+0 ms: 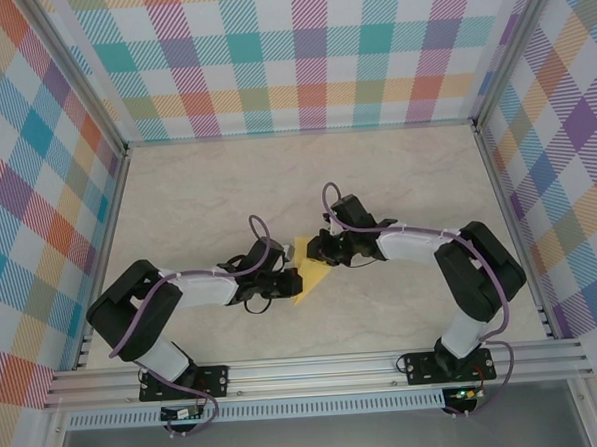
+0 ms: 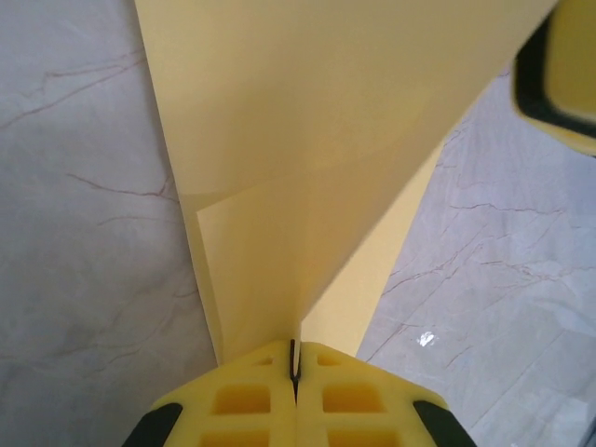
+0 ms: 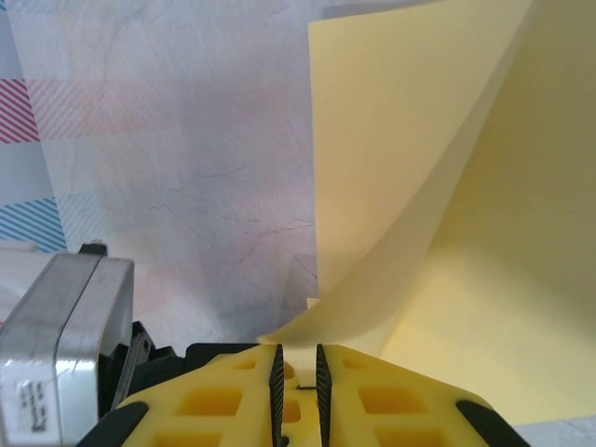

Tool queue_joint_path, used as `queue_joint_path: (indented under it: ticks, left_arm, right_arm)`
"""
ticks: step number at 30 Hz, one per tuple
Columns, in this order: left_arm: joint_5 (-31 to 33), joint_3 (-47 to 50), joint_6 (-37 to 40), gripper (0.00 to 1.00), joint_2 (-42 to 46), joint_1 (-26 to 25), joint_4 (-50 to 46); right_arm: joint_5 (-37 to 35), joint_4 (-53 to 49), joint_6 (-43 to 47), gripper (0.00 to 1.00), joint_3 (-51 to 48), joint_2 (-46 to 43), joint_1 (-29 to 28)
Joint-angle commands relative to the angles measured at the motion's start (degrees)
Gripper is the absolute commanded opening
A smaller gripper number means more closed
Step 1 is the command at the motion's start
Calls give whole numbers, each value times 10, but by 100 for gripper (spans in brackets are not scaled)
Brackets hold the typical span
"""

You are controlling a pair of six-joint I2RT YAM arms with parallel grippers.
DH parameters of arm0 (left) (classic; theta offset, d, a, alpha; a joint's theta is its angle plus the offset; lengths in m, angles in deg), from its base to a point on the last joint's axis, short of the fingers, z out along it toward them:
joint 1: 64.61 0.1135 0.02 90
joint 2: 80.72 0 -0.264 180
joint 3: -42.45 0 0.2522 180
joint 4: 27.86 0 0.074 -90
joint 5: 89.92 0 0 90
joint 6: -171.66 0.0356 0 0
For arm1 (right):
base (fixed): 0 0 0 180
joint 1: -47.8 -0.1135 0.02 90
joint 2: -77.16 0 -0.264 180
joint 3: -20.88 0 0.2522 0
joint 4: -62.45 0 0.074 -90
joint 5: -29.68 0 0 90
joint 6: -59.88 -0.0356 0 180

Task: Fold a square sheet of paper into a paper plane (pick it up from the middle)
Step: Fourth fold the wing at the center of the table.

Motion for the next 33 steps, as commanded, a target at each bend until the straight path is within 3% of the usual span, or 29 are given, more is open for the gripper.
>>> queue_joint_path:
  ticks: [1,13,27,33]
  left_arm:
    - [-48,10,-16,4,-17,15,26]
    - [-89,37,-63,3,-40,35,83]
    - [-74,65,-91,4,-27,44,92]
    - [-68,62,-85,10,-19,44,81]
  right_arm:
    - [-9,-2,6,20,-25,-21,-3]
    - [58,40,1,20,-1,13,-4]
    - [45,46,-12,19,44,83,-3]
    - [45,49,-12,19,40,91,-2]
